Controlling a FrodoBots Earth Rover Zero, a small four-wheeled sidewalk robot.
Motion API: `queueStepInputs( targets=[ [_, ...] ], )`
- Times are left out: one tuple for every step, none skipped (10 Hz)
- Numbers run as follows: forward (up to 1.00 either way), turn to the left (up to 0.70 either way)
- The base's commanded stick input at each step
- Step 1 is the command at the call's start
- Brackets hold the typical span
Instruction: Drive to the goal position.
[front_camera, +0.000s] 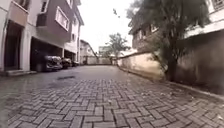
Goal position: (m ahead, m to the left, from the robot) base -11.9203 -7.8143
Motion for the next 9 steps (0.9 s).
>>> queueStepInputs(
  targets=[
    [0.69, 0.03],
    [0.69, 0.03],
    [0.69, 0.03],
    [0.69, 0.03],
    [0.69, 0.03],
    [0.69, 0.03],
    [0.69, 0.03],
    [0.69, 0.03],
    [0.69, 0.03]
  ],
)
